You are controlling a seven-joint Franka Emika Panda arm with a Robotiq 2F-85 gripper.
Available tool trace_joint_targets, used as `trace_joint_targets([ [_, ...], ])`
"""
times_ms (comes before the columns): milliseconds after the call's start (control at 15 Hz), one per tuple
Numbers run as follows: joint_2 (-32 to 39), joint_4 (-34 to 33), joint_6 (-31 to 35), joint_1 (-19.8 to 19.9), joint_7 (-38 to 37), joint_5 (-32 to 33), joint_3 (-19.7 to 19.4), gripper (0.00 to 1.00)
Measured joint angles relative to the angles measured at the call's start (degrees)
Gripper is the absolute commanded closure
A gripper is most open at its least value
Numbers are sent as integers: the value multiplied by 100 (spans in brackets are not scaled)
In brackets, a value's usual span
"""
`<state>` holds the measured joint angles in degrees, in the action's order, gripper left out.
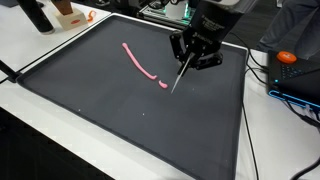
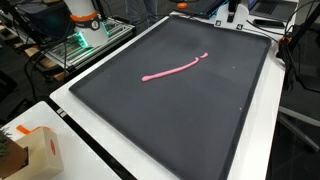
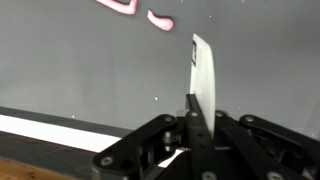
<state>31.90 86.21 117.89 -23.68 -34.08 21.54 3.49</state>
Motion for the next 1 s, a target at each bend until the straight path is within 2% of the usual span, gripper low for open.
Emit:
trace_joint_targets([
  [1000, 959, -947, -902, -216, 472, 1, -130, 99],
])
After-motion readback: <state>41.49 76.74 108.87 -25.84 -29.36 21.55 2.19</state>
